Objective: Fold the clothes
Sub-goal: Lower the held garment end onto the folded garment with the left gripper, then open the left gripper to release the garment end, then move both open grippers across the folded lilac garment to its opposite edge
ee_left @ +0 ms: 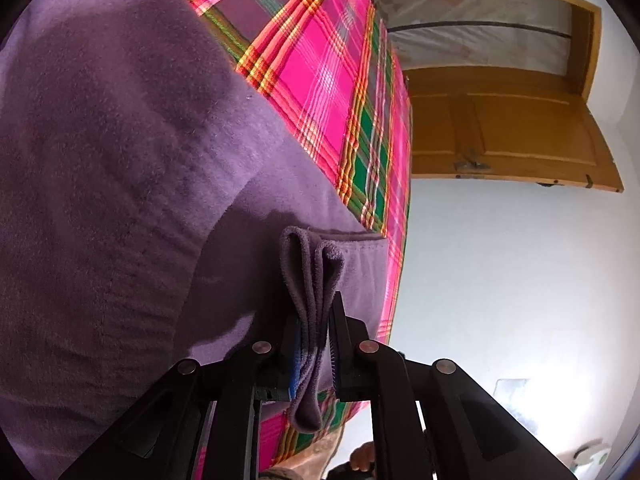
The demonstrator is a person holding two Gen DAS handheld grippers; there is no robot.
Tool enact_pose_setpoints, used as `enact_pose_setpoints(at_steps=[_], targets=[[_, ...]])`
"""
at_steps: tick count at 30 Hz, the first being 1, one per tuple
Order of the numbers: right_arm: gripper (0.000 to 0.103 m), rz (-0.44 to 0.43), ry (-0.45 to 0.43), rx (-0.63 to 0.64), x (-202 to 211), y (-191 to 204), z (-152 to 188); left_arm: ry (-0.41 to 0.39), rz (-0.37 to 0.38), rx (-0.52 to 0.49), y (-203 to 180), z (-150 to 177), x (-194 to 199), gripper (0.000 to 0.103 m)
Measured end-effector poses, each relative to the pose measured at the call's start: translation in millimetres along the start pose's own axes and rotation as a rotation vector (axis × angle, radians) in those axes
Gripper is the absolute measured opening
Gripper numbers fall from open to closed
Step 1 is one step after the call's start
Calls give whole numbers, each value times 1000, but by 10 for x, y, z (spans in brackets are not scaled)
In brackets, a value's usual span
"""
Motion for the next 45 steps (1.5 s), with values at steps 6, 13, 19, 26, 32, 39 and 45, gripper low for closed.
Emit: enact_pose_setpoints(at_steps=[6,13,19,26,32,39,45], targets=[[30,-61,91,114,-437,404,125,-51,-6,10,-47,-2,206,21],[30,-57,62,188,-453,603,41,-135,20,-66,-286,-64,444,21],[30,-168,80,285,-611,1142,67,-109,11,-115,-399,-52,386,21],[30,-205,70,366,-662,1438,116,-111,21,-130,-439,-128,395,21],[31,-247,94,338,-795,1528,109,-97,34,-110,-438,-217,292,21],[31,-259,109,317,-782,1561,74,-74,19,-83,-371,-265,156,21],[32,-309,115,332,-817,1686,156,-76,29,-102,-450,-313,83,21]])
Point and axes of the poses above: each gripper's, at about its wrist camera, not at the fingertips, and x roughly against the way its jaws point, y to its left, z to its underside, the point moved 9 cm from there along -x, roughly the way its jaws point, and after that the axes turned 2 degrees about y, right-handed, at the moved point
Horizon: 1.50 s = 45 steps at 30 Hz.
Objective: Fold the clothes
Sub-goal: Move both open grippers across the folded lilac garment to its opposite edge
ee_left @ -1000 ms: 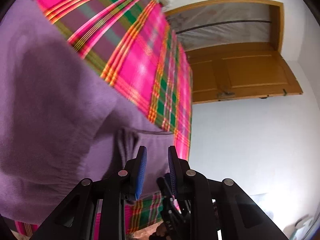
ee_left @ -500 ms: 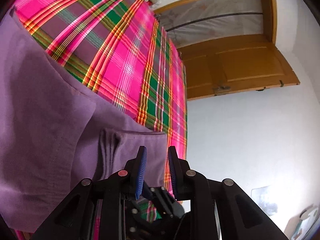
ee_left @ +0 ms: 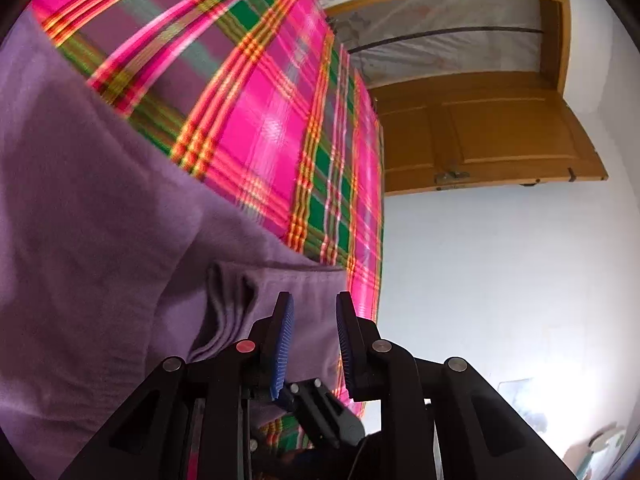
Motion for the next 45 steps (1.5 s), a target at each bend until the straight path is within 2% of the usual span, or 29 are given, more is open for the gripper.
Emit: enact_pose_setpoints(at_steps=[5,8,12,15,18,25,29,31,34,40,43,45], targets=[[32,-36,20,-29,58,-36,-13,41,-16,-13,-16,18,-169,21],[32,-60,-14,-86,213,-178,-68,41,-29,-20,3,-7,-221,21],[32,27,-75,-177,439,-624,-114,26,-76,-1,121,-82,-246,21],[32,123,-45,-274,484,-1001,-42,33,-91,14,195,-103,-289,21],[32,151,-4,-327,400,-1190,75,36,-93,17,227,-118,-344,21],[31,161,14,-308,433,-1265,83,34,-122,17,288,-153,-408,21],[31,189,-13,-298,464,-1335,-27,30,-124,23,287,-184,-406,21],[31,200,-4,-289,401,-1374,-95,27,-123,26,296,-188,-409,21],[31,221,66,-286,221,-1446,-97,26,-121,28,309,-193,-412,21],[31,204,56,-285,248,-1475,-76,27,-121,26,318,-203,-384,21],[31,229,52,-295,335,-1473,-55,-2,-139,5,263,-202,-258,21],[31,240,23,-288,432,-1393,-64,-52,-153,-25,214,-208,-76,21]])
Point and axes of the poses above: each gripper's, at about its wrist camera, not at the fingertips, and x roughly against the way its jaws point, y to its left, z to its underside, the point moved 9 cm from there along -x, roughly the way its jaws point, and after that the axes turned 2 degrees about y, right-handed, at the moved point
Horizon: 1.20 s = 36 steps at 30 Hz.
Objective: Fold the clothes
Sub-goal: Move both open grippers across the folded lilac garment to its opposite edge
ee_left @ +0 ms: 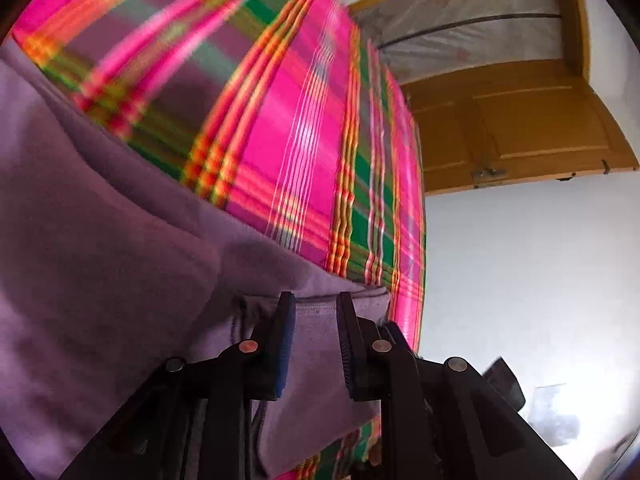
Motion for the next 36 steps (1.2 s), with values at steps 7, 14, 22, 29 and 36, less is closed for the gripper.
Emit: enact_pose_setpoints(at_steps=[7,14,22,29,36], targets=[[32,-130,-39,124,156,648,214,-108,-4,13,85,76,595,23],[32,-196,-30,266,60,1258,444,-177,-28,40,382,348,1103,23],[32,-122,-60,309,142,1380,451,-232,-31,87,671,533,1442,23],[32,-108,-39,303,38,1418,509,-278,-28,121,862,619,1715,23],[32,-98,-87,264,281,1519,320,-349,-33,200,1285,669,2110,23]])
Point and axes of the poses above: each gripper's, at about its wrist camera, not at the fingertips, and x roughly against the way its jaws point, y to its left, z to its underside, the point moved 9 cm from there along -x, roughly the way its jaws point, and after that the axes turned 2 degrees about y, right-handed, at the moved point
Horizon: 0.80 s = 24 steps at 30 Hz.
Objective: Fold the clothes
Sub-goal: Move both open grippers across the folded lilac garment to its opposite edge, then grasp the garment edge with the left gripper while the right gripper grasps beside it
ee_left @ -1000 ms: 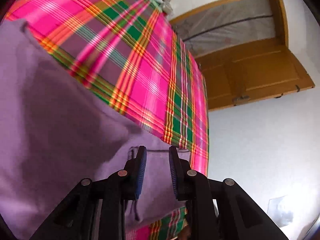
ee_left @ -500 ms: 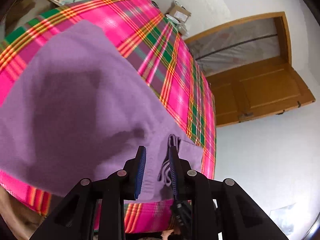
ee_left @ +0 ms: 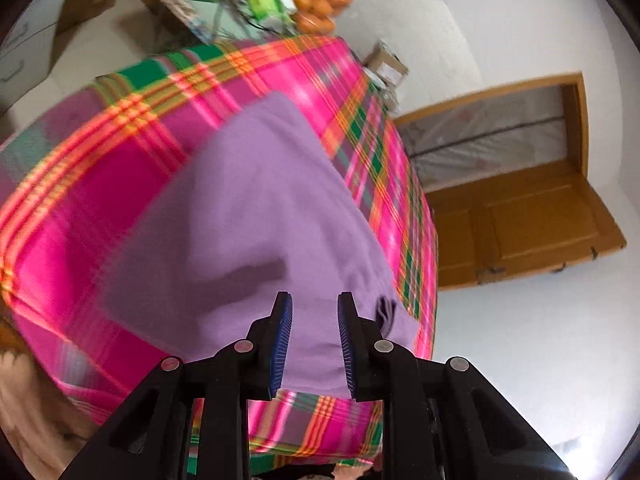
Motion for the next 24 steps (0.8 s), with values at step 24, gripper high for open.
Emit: enact_pose_setpoints(at_steps=[24], targets=[[32,-257,105,331,-470,1710,101,-29,-35,157,1038,-134,431,23]])
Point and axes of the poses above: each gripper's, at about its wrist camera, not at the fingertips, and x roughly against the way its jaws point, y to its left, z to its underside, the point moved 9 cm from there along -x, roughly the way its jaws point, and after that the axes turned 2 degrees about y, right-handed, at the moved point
